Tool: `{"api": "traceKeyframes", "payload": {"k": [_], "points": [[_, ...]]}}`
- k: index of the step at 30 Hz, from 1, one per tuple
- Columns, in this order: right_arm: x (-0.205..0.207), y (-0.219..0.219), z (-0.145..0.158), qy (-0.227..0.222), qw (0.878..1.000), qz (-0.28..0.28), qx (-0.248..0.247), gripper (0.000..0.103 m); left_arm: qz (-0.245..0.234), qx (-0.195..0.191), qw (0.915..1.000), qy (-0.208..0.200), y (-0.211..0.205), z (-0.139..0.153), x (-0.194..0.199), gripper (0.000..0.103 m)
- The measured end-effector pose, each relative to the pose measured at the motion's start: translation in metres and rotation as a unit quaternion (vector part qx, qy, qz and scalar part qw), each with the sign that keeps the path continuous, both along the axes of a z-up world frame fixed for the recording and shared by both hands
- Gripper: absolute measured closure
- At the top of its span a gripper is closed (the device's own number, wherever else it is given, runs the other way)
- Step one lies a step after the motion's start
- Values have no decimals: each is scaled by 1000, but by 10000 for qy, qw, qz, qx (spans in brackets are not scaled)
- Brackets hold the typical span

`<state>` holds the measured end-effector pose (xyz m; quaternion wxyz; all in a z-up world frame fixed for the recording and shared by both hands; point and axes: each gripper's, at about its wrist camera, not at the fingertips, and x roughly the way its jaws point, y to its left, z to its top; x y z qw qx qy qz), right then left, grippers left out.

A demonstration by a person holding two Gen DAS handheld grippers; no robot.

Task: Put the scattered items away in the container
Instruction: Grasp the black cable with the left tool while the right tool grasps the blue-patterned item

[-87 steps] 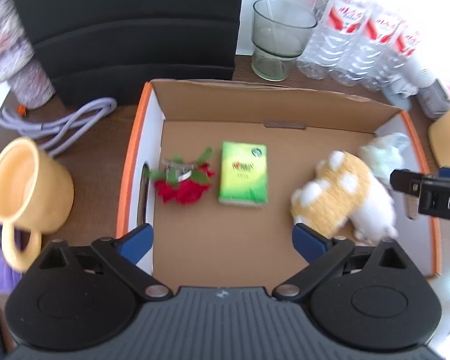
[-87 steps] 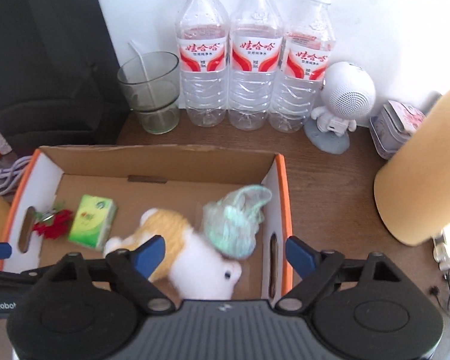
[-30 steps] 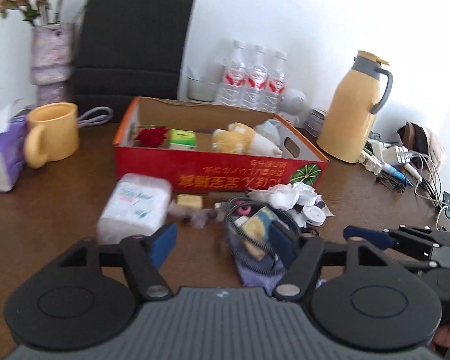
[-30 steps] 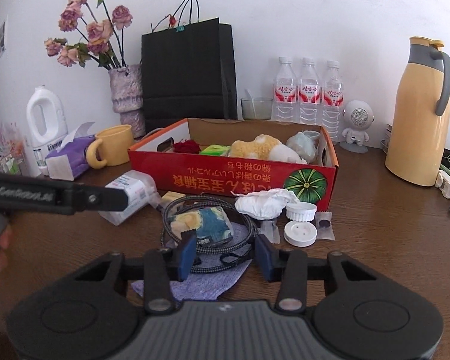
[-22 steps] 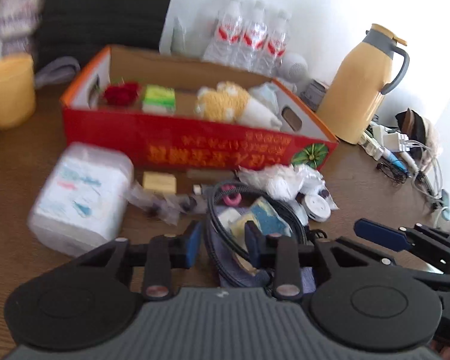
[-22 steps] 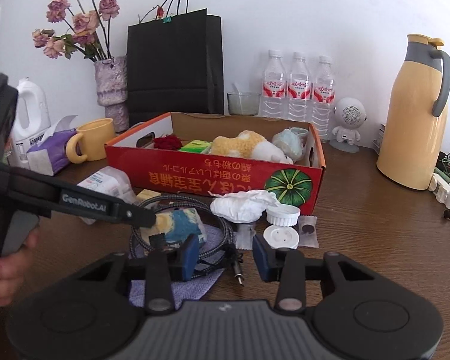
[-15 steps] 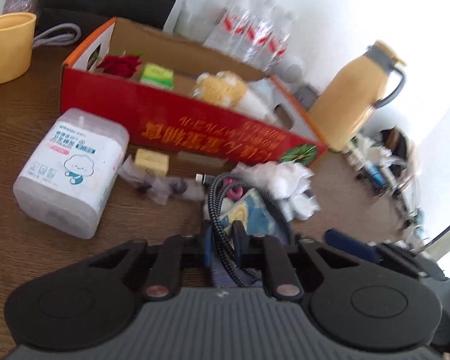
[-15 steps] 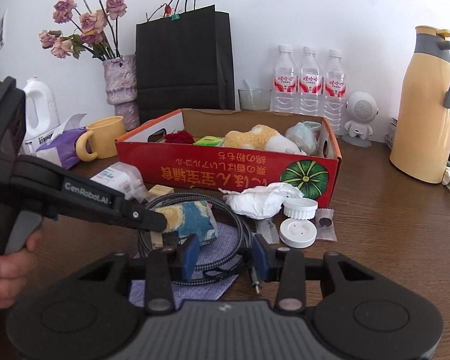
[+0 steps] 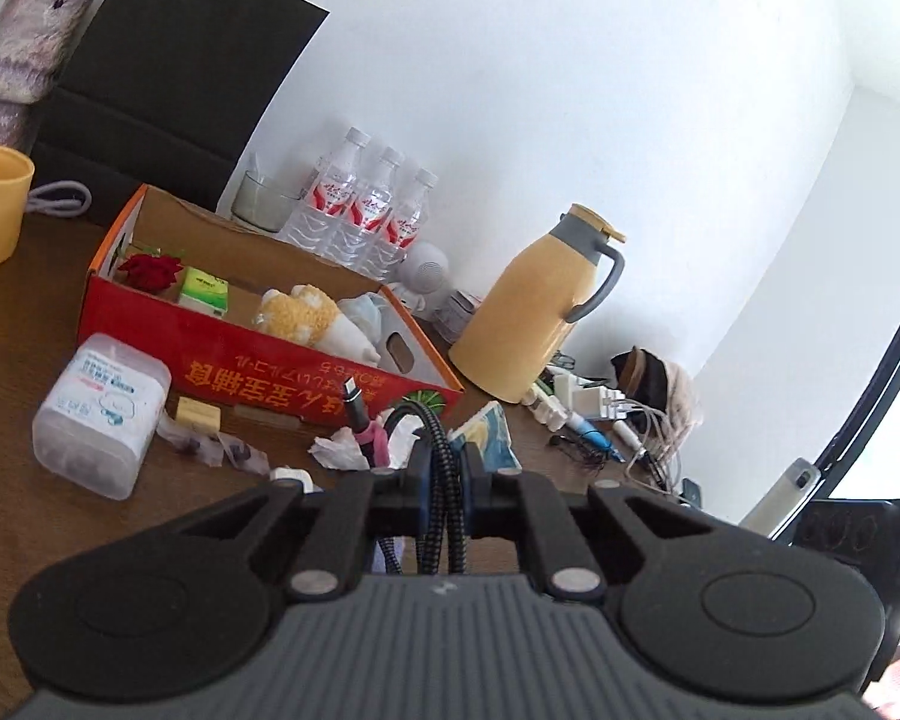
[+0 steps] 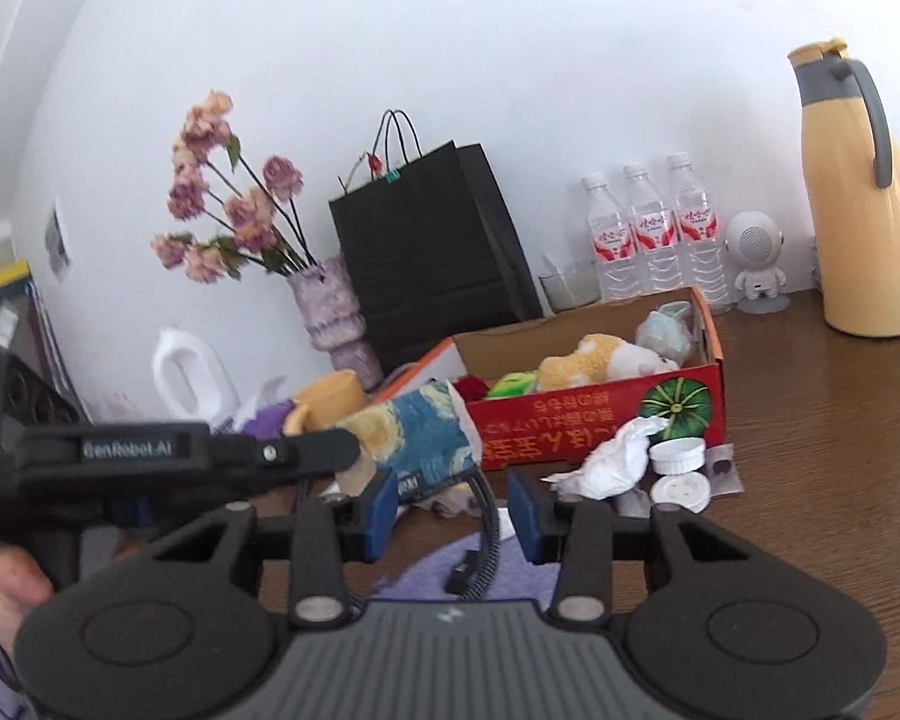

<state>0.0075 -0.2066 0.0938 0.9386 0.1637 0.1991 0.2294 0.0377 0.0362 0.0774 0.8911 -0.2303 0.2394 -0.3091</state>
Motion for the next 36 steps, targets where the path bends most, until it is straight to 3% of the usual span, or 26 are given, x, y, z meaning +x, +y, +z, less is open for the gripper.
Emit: {"api": "traceKeyframes", "payload": {"k": [2,3,4,5,11,18,22,23,25,27,31,33,36], "points": [[3,0,-4,167,9996,110,222,63,-77,-120,9999,-60,1,-2,-9,93],[4,0,-6,259,9989,134,361,69,-128,-165,9997,-89,1,-3,-13,93],[4,-2,-8,303,9981,137,526,77,-149,-167,9997,-99,1,-4,-16,93],[1,-3,-9,298,9976,43,619,98,-119,-109,9998,-86,0,-5,-18,93],[-15,-12,-6,191,9967,-408,668,100,-135,141,9998,44,-8,-12,-29,90],[-41,-18,-2,167,9927,-1152,-314,100,-85,529,9986,-39,-20,-12,-53,91],[-59,-19,-6,173,9881,-1328,-760,100,-65,1286,9906,-463,-40,-4,-80,90],[-63,-21,-8,183,9873,-1366,-795,100,10,1584,9855,-608,-46,-4,-88,87],[-71,-26,-12,246,9873,-1395,-719,100,145,2322,9698,-730,-58,-9,-98,41],[-78,-28,-15,279,9874,-1380,-722,100,185,2829,9564,-700,-65,-20,-104,48],[-88,-25,-22,340,9890,-1261,-695,100,238,2826,9586,-247,-61,-40,-110,90],[-91,-21,-26,388,9892,-1197,-747,100,252,2792,9595,-284,-60,-39,-116,96],[-95,-12,-27,405,9889,-1101,-914,100,347,2861,9560,-547,-62,-28,-129,97]]}}
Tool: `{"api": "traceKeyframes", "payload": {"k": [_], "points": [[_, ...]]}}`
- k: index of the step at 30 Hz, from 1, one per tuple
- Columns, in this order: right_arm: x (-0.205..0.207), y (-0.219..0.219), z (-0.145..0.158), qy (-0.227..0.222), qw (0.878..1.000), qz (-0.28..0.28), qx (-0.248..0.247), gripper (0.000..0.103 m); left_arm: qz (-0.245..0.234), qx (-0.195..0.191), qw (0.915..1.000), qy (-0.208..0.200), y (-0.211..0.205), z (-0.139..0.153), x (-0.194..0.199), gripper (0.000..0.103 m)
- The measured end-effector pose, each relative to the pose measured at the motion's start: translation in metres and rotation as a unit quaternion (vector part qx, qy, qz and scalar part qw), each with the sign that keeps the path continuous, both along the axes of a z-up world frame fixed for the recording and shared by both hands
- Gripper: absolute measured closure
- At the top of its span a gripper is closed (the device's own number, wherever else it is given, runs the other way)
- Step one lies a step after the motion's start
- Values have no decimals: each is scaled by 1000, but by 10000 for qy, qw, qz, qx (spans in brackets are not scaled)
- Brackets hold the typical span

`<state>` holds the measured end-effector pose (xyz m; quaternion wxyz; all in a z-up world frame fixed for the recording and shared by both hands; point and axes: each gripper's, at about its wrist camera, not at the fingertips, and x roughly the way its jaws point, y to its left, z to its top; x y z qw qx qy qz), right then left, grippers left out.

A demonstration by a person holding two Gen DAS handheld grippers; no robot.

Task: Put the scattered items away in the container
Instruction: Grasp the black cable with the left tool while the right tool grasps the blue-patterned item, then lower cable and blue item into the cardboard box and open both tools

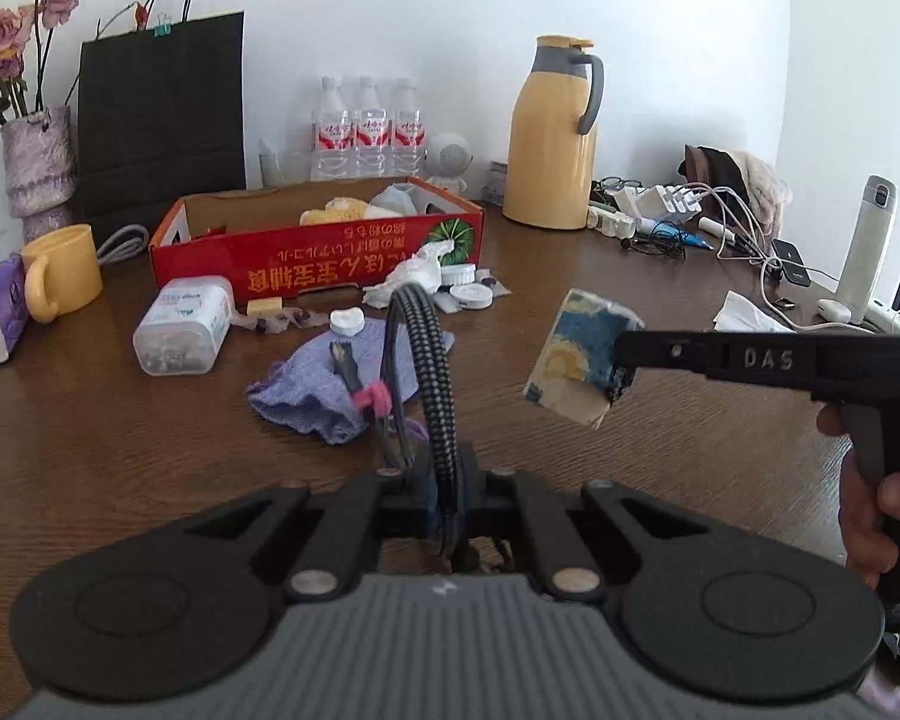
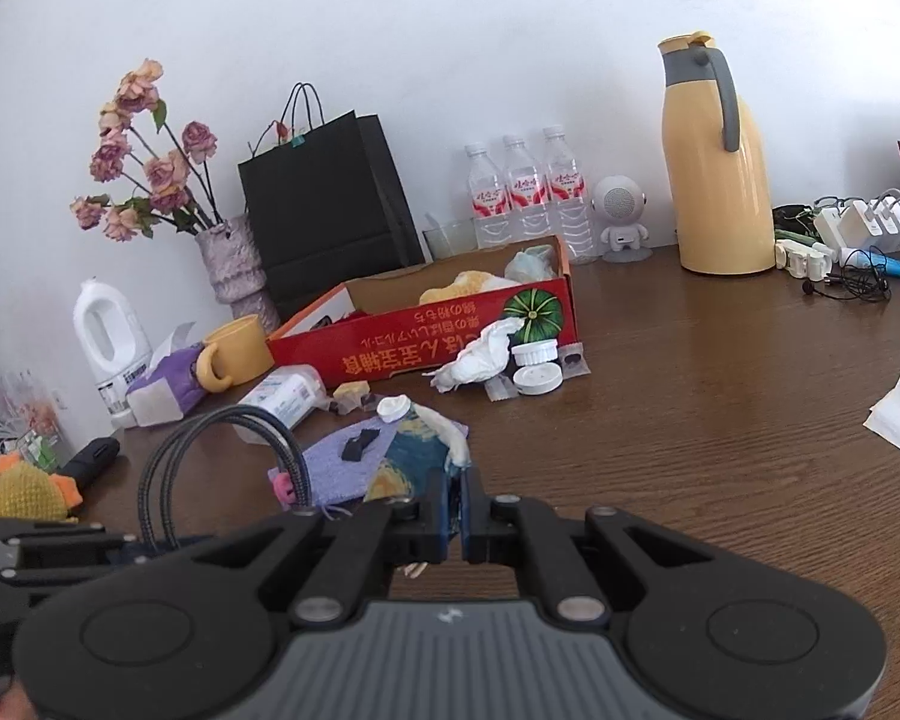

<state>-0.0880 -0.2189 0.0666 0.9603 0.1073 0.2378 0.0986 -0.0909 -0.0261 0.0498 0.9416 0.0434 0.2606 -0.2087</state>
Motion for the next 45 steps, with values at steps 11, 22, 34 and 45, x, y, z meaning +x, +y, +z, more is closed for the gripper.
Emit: {"api": "traceKeyframes", "payload": {"k": [11,22,34,45], "points": [[-24,35,18,-292,9979,269,-517,100,337,46,9924,-1184,-9,46,-38,97],[62,43,72,-827,9934,128,-789,100,815,-143,9785,-1889,3,98,60,97],[265,36,98,-395,9970,271,-601,99,1598,-461,9751,-1467,28,100,250,97],[386,9,24,2034,9767,99,673,98,1430,74,9871,716,22,42,371,97]]}}
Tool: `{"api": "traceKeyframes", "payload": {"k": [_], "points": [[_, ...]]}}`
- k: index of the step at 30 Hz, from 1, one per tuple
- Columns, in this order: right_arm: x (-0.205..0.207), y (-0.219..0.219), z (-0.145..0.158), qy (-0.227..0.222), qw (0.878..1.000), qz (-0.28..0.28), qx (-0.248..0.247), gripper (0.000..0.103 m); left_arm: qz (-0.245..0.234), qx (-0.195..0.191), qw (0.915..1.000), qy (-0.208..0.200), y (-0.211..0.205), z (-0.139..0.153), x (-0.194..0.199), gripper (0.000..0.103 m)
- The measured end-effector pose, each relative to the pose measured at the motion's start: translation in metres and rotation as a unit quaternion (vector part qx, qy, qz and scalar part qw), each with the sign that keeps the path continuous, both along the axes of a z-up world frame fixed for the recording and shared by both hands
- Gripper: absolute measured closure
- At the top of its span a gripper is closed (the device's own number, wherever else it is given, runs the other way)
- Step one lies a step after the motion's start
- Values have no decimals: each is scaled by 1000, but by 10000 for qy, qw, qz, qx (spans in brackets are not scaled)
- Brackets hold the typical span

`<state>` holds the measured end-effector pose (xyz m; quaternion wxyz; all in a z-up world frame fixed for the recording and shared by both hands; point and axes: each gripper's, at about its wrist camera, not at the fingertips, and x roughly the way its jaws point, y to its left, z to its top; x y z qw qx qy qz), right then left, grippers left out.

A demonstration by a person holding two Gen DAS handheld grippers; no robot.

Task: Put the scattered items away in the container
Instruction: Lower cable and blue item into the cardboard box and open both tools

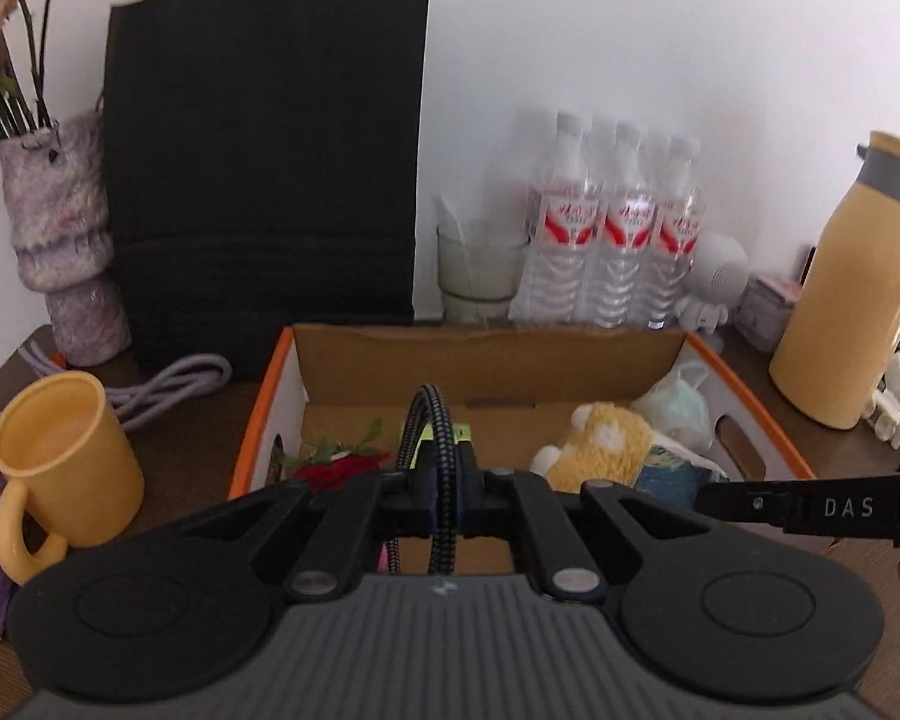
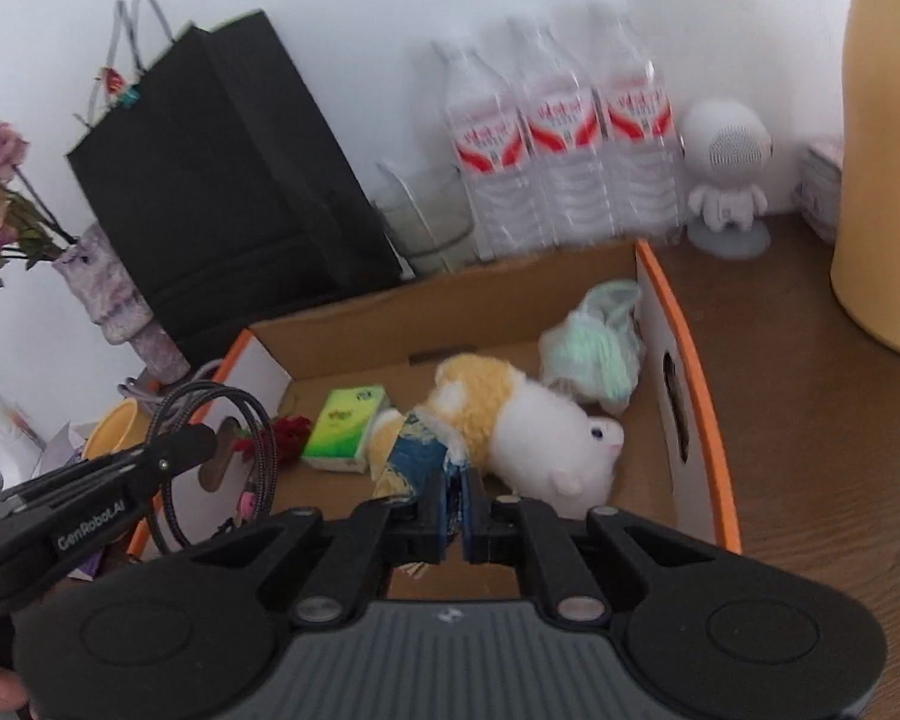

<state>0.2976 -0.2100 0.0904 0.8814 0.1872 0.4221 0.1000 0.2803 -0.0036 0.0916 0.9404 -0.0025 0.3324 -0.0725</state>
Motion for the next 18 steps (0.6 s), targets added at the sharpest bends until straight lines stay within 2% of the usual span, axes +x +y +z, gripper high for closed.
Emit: {"api": "traceKeyframes", "payload": {"k": [1,4,5,6,8,10,12,14,16,18], "points": [[6,-3,-8,211,9997,-89,116,95,-88,121,9998,128,-6,-4,5,96],[14,-3,-17,608,9975,-349,-123,78,-327,473,9977,352,-21,-8,11,92],[14,-5,-16,627,9971,-416,-121,65,-400,448,9975,384,-23,-7,12,91],[14,-7,-13,600,9972,-438,-75,56,-512,398,9970,419,-24,-4,12,84],[10,-12,-3,525,9974,-489,-35,54,-528,295,9973,417,-23,4,11,76],[10,-13,6,519,9974,-462,-167,52,-449,239,9976,479,-20,14,13,63],[11,-13,14,623,9965,-455,-324,51,-390,134,9974,591,-15,24,15,63],[10,-14,23,688,9958,-436,-417,48,-199,32,9974,687,-7,36,15,56],[10,-15,30,761,9951,-398,-496,39,-23,14,9960,892,1,43,16,31],[10,-16,38,801,9935,-440,-681,35,70,146,9940,1083,8,47,14,27]]}}
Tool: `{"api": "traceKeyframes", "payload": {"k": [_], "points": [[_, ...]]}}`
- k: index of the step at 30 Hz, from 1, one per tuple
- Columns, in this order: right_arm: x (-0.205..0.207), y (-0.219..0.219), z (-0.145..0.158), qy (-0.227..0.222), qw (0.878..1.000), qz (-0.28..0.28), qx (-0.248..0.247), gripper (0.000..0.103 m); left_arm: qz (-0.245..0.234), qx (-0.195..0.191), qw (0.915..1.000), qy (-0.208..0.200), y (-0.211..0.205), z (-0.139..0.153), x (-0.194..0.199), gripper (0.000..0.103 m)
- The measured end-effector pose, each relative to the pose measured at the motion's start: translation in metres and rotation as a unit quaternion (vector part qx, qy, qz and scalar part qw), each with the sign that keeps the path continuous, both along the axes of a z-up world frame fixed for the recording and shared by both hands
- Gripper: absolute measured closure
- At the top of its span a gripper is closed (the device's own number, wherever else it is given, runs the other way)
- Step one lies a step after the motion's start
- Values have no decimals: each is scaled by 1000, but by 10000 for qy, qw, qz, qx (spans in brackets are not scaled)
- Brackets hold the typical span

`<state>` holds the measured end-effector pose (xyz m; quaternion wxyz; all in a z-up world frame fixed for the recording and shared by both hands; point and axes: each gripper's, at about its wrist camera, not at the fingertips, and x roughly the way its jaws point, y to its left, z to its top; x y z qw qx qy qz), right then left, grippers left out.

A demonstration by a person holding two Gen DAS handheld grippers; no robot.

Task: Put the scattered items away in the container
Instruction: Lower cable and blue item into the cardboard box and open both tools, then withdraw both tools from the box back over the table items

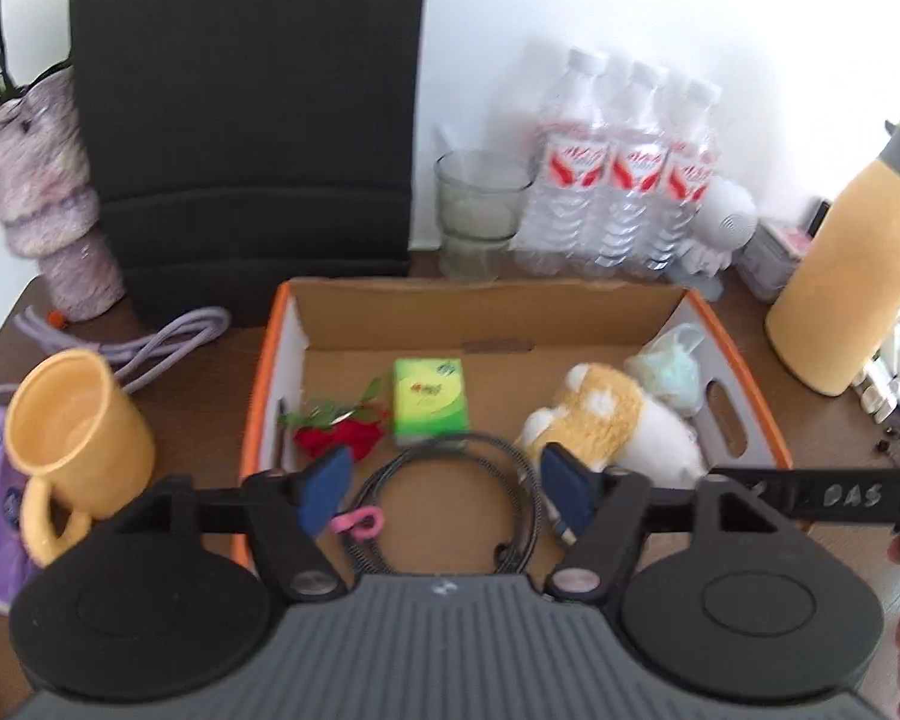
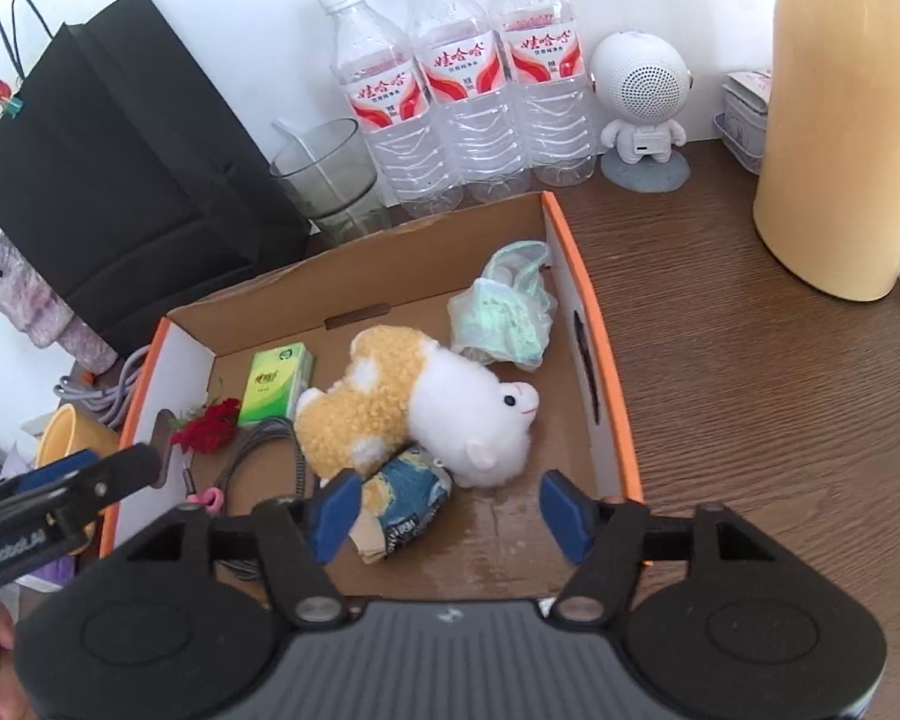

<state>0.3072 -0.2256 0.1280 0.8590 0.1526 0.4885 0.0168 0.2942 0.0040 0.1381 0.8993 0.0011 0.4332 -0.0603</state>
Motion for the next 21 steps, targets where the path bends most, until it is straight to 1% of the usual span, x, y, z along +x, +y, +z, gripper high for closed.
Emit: {"api": "traceKeyframes", "payload": {"k": [1,3,5,6,9,11,12,13,14,15,17,18,20,21], "points": [[-1,1,4,28,9999,-13,-139,34,42,56,9999,84,3,2,-2,22],[-4,4,10,97,9994,-3,-324,33,101,50,9996,269,9,4,-6,17],[-9,7,16,131,9992,14,-383,31,153,-38,9990,414,15,7,-14,16],[-12,9,20,77,9992,4,-381,31,183,-62,9988,446,17,8,-18,16],[-29,17,34,-180,9989,29,-427,29,274,-29,9988,416,18,15,-33,15],[-42,25,42,-356,9981,106,-483,28,332,-3,9990,312,16,19,-46,13],[-48,28,45,-448,9976,141,-503,27,355,26,9991,215,15,22,-53,9],[-56,30,49,-566,9969,152,-530,27,378,61,9992,62,14,24,-62,3],[-66,33,52,-753,9955,153,-552,24,412,71,9990,-186,13,26,-73,1],[-77,35,53,-969,9935,161,-577,19,444,76,9979,-476,12,27,-86,1],[-102,39,54,-1482,9871,139,-593,14,392,74,9938,-1042,11,27,-110,0],[-114,40,52,-1758,9827,128,-561,14,311,10,9905,-1339,11,26,-121,0],[-135,41,48,-2309,9718,204,-431,14,136,-150,9812,-1920,12,24,-144,0],[-144,40,45,-2534,9663,227,-377,14,158,-180,9765,-2142,12,23,-154,0]]}}
